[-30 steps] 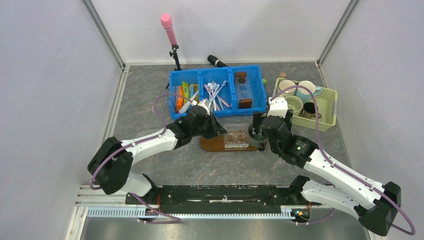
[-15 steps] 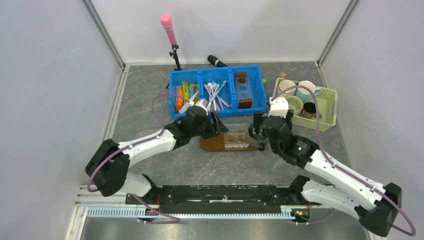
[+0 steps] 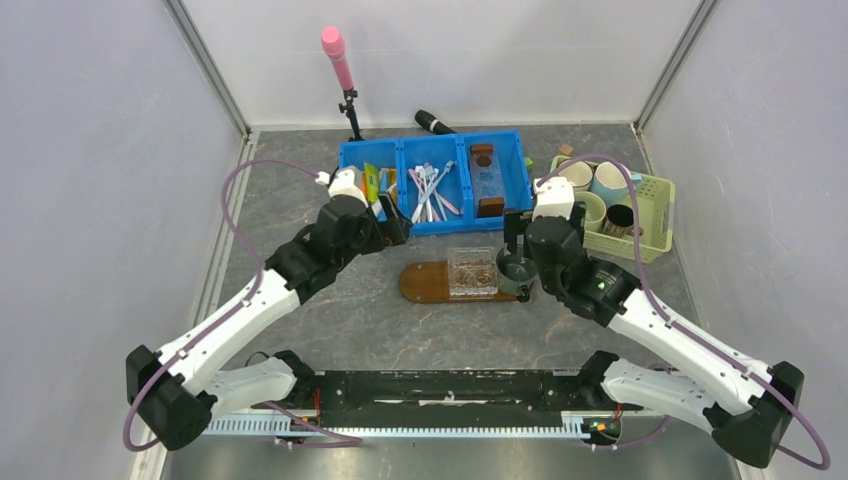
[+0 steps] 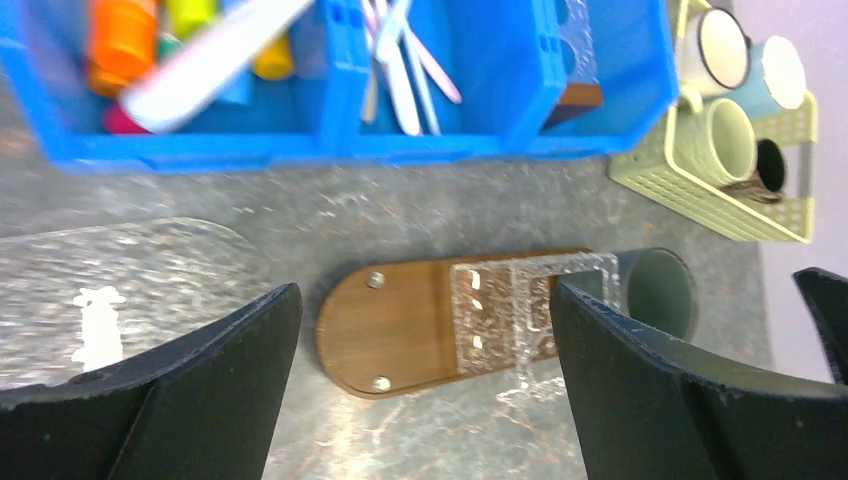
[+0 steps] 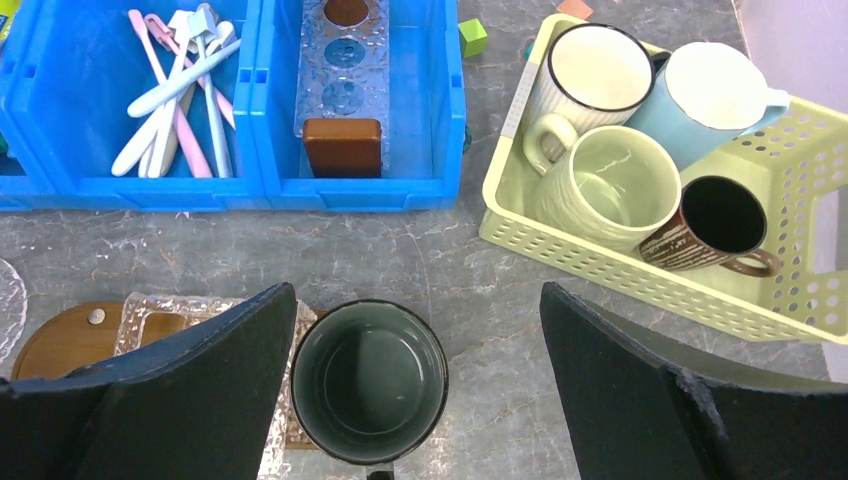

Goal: Prepare toiletry sets of a toothbrush and toothpaste on the tray

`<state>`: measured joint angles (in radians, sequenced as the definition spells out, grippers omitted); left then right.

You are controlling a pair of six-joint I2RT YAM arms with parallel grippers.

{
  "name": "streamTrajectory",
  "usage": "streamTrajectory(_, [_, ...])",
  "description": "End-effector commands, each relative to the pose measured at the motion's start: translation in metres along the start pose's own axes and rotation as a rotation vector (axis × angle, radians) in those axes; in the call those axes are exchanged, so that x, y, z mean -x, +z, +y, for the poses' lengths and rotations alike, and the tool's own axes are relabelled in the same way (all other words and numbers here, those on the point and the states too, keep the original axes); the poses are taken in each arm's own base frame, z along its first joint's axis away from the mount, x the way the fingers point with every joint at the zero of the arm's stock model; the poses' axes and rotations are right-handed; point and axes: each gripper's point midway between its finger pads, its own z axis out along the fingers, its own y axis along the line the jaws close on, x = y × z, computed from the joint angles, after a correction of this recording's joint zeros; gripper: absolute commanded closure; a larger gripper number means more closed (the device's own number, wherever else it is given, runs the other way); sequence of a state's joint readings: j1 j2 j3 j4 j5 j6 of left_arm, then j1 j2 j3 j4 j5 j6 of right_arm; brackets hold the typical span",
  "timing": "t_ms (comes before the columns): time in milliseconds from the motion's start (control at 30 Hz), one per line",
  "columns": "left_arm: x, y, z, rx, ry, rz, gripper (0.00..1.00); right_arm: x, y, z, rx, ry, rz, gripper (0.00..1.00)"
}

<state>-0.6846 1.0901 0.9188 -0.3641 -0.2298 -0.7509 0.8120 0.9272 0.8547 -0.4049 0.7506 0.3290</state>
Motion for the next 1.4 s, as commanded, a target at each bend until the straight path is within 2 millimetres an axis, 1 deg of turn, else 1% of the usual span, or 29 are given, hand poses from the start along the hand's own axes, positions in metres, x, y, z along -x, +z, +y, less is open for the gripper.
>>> streamTrajectory(0, [0.042, -0.027, 0.032, 0.151, 0.190, -0.119, 0.00, 0.021, 0.006, 0.002, 0.010, -0.047, -0.004, 0.02])
streamTrajectory(100, [0.054, -0.028, 0.038, 0.176, 0.233, -0.134, 0.00, 0.020, 0.017, 0.000, 0.016, -0.073, 0.031, 0.02])
streamTrajectory(233, [0.067, -0.018, 0.042, 0.192, 0.241, -0.124, 0.00, 0.028, 0.032, -0.003, 0.045, -0.066, 0.071, 0.02])
streamTrajectory(267, [0.070, -0.015, 0.041, 0.190, 0.243, -0.125, 0.00, 0.028, 0.037, -0.002, 0.063, -0.069, 0.089, 0.02])
streamTrajectory(400, [0.082, -0.001, 0.042, 0.198, 0.240, -0.138, 0.00, 0.024, 0.059, -0.014, 0.072, -0.050, 0.145, 0.02])
streamTrajectory(500, [0.086, 0.009, 0.041, 0.201, 0.218, -0.115, 0.00, 0.026, 0.070, -0.024, 0.074, 0.009, 0.196, 0.02])
streamTrajectory(567, [0.087, 0.017, 0.044, 0.209, 0.223, -0.110, 0.00, 0.027, 0.075, -0.032, 0.052, 0.039, 0.211, 0.02])
streamTrajectory(633, [0.090, 0.024, 0.048, 0.213, 0.209, -0.109, 0.00, 0.026, 0.077, -0.037, 0.048, 0.051, 0.216, 0.02])
streamTrajectory(667, [0.093, 0.028, 0.048, 0.205, 0.194, -0.102, 0.00, 0.025, 0.077, -0.036, 0.063, 0.055, 0.215, 0.02])
streamTrajectory(733, [0.099, 0.035, 0.042, 0.162, 0.207, -0.088, 0.00, 0.023, 0.073, -0.036, 0.084, 0.059, 0.208, 0.02])
streamTrajectory(833, [0.112, 0.047, 0.035, 0.122, 0.309, -0.086, 0.00, 0.011, 0.068, -0.047, 0.036, 0.056, 0.219, 0.02])
streamTrajectory(933, [0.122, 0.061, 0.031, 0.114, 0.436, -0.058, 0.01, 0.010, 0.062, -0.055, -0.015, 0.086, 0.241, 0.02])
streamTrajectory(1000, [0.122, 0.074, 0.036, 0.134, 0.512, -0.038, 0.02, 0.008, 0.060, -0.056, -0.030, 0.114, 0.246, 0.02])
streamTrajectory(1067, [0.120, 0.087, 0.047, 0.175, 0.559, -0.013, 0.05, 0.006, 0.060, -0.056, -0.041, 0.141, 0.250, 0.02])
streamTrajectory(1133, [0.116, 0.097, 0.053, 0.186, 0.611, 0.015, 0.08, 0.006, 0.060, -0.054, -0.035, 0.157, 0.258, 0.02])
streamTrajectory(1267, [0.108, 0.112, 0.069, 0.220, 0.715, 0.063, 0.23, 0.000, 0.065, -0.052, -0.032, 0.133, 0.280, 0.02])
streamTrajectory(1367, [0.096, 0.126, 0.073, 0.208, 0.758, 0.119, 0.29, -0.005, 0.070, -0.054, -0.045, 0.102, 0.306, 0.02])
